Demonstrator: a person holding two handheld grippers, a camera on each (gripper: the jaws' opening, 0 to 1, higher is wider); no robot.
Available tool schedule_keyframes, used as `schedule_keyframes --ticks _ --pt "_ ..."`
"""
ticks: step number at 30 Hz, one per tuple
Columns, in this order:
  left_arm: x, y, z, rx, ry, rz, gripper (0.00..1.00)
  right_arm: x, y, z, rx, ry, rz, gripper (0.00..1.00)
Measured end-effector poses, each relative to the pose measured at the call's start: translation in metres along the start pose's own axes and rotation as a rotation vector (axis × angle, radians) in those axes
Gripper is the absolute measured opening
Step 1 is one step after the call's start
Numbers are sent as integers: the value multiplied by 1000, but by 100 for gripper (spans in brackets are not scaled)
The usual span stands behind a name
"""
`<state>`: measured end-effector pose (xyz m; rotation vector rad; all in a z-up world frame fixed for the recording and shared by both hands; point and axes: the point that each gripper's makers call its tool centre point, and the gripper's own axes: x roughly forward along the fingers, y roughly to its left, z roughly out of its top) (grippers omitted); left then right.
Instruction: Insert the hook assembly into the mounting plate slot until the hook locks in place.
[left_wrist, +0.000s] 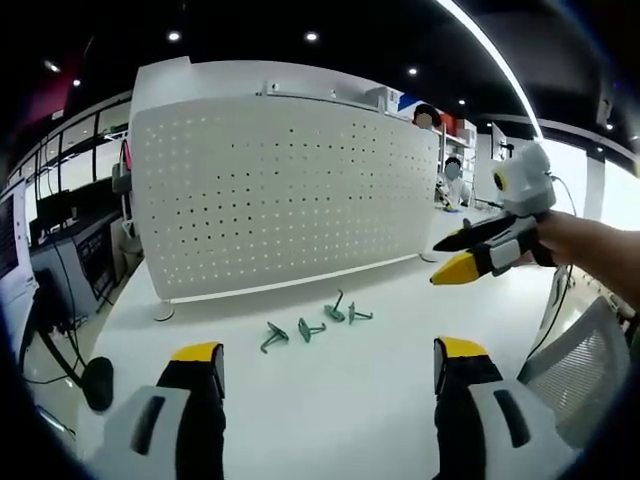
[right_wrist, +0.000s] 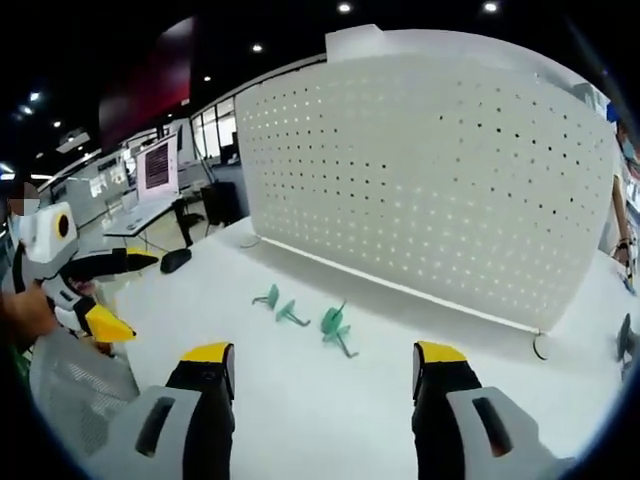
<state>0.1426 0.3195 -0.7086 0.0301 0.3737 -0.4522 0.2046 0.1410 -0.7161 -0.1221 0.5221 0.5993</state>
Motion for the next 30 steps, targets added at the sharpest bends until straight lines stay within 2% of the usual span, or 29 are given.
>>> schedule_keyframes --ticks 10,30 --pt "0 2 0 -4 -1 5 89 16 -1 -4 6 34 19 71" --pt "2 3 -2 -6 11 1 88 47 -4 2 19 76 52 67"
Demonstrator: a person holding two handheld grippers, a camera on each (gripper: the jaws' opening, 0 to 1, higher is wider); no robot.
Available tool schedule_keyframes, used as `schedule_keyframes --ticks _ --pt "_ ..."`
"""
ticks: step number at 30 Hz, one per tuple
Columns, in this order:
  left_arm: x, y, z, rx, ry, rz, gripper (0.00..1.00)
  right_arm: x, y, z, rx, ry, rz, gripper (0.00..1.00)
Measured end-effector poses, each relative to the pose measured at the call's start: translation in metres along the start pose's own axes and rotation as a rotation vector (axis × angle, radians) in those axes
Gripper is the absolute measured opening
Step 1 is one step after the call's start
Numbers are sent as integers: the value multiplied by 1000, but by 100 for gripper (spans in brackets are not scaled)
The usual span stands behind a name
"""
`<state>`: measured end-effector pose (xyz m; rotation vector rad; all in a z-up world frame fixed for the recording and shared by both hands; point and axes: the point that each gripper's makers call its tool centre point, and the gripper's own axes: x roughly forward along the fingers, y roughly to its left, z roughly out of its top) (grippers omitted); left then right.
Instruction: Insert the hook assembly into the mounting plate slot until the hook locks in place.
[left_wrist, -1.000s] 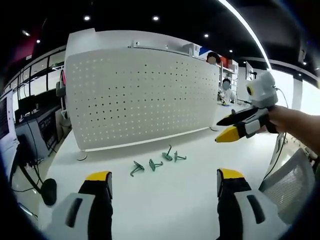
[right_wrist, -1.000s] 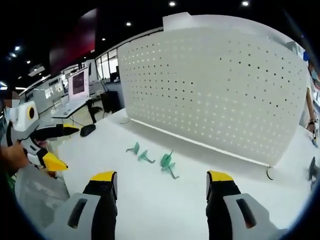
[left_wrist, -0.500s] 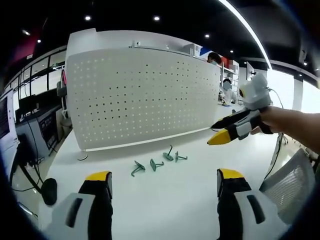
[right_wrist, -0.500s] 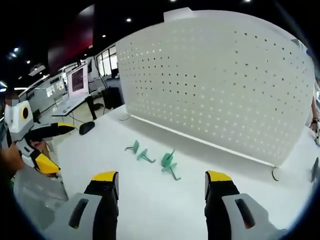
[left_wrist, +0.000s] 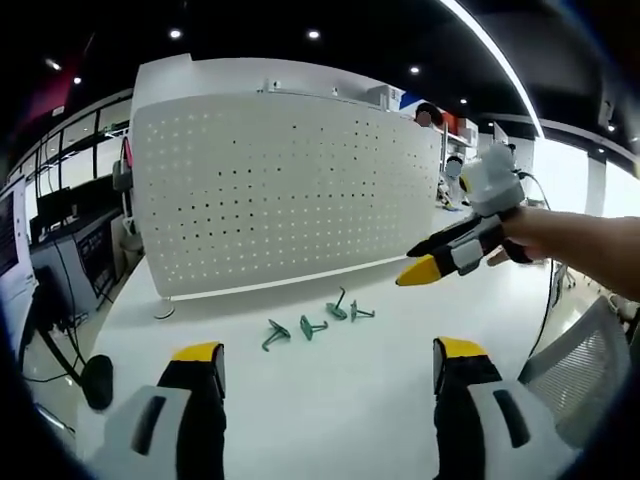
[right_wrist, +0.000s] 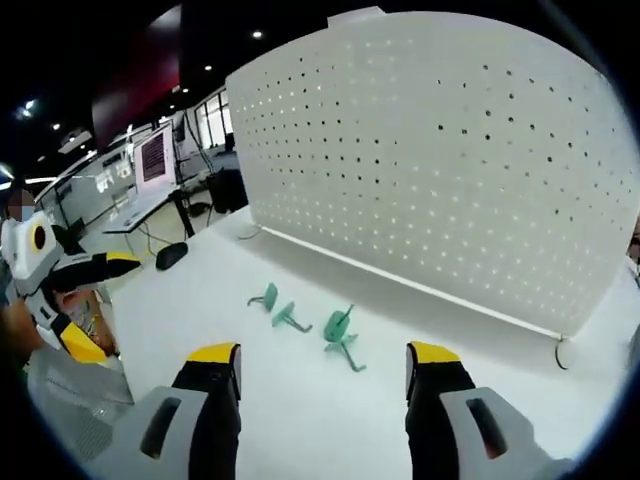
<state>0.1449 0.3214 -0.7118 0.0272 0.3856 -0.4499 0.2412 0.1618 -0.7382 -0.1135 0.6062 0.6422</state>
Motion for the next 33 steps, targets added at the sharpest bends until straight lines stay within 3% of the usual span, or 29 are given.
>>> schedule_keyframes --ticks 33 --pt "3 6 -6 -16 27 11 88 49 -10 14 40 78 70 59"
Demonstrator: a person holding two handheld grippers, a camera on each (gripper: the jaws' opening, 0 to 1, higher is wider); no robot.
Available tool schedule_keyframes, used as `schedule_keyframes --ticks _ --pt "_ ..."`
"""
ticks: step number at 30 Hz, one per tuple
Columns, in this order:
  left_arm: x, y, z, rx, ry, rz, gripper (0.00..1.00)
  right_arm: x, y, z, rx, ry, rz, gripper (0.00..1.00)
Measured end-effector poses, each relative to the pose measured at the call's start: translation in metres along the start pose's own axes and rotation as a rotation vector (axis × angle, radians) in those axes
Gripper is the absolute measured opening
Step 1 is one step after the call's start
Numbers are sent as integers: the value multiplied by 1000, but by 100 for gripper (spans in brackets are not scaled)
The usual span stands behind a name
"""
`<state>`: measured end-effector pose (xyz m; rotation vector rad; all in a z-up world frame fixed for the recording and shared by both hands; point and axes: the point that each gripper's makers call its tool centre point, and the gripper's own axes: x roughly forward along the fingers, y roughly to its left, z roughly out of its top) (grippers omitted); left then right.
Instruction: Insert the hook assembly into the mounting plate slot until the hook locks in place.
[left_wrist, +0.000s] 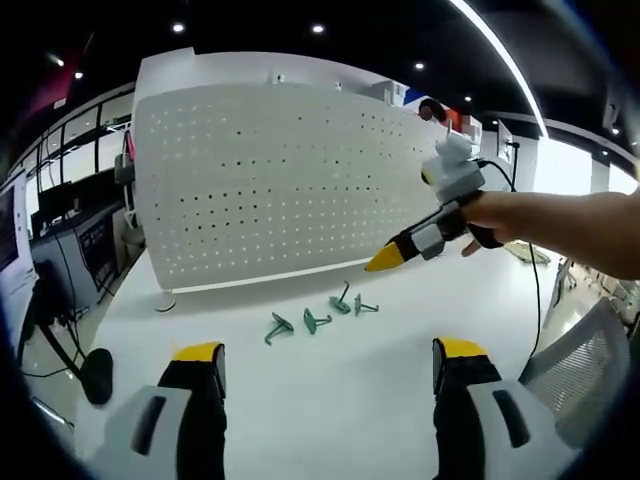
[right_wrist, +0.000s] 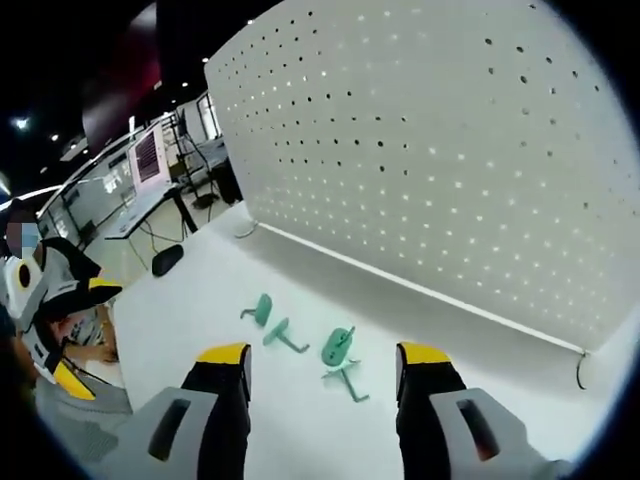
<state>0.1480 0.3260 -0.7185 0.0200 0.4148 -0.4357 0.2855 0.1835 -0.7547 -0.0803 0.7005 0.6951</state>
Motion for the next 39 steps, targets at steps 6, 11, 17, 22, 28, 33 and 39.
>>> schedule_keyframes --ticks 6,11,17,22,28,33,39 --pt "0 1 -1 -3 4 3 87 7 -2 3 -5 8 8 57" --pt "1 1 -1 -4 7 5 87 14 -6 2 13 25 22 53" --pt "1 2 -2 -9 10 8 86 20 -8 3 17 37 29 50" --pt "2 3 -2 -9 11 10 86 26 -11 1 19 50 30 49" --pt "2 3 -2 -12 11 10 86 30 -14 -3 26 72 30 45" --pt "2 2 -3 -14 12 6 85 35 -18 -7 37 93 31 40" --pt "2 3 -3 -17 13 6 85 38 -20 -10 48 109 31 36"
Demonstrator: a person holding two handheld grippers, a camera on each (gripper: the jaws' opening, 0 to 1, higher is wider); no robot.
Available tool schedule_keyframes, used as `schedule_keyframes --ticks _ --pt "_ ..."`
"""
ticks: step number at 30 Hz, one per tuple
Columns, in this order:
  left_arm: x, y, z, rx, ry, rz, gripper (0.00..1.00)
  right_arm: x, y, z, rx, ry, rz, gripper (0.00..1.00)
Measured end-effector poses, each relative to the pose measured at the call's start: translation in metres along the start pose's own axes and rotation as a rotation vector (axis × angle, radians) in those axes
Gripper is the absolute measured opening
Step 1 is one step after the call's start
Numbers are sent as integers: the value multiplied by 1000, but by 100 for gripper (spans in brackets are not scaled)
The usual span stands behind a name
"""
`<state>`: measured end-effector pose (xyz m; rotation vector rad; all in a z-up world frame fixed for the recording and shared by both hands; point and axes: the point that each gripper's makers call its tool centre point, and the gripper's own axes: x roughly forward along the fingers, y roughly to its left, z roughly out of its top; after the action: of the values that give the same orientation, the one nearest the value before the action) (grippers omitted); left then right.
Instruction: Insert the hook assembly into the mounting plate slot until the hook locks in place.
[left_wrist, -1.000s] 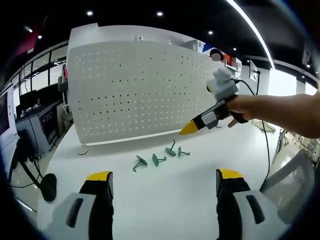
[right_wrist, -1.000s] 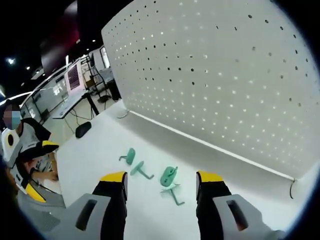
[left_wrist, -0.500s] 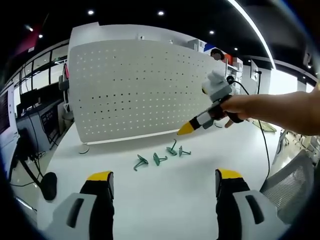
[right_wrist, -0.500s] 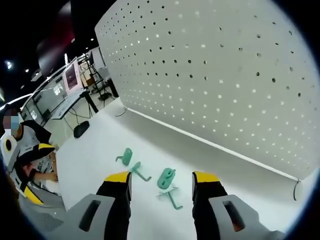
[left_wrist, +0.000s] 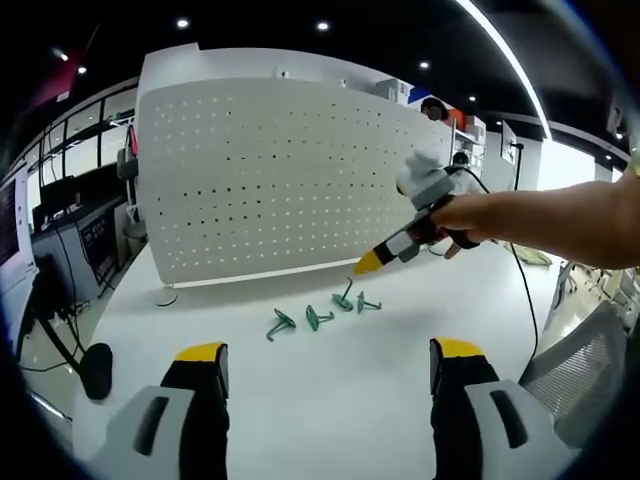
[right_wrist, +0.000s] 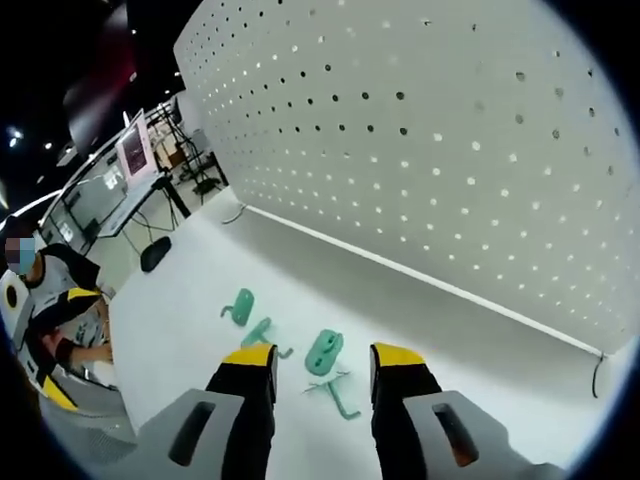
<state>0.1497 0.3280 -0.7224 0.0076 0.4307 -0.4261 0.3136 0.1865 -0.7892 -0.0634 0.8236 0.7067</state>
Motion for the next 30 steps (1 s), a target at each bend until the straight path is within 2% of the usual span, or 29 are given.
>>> schedule_keyframes --ticks 13,30 --pt "1 1 -1 2 7 1 84 11 -5 -3 45 38 19 28" --pt "1 2 -2 -8 10 0 83 26 -10 -9 76 85 19 23"
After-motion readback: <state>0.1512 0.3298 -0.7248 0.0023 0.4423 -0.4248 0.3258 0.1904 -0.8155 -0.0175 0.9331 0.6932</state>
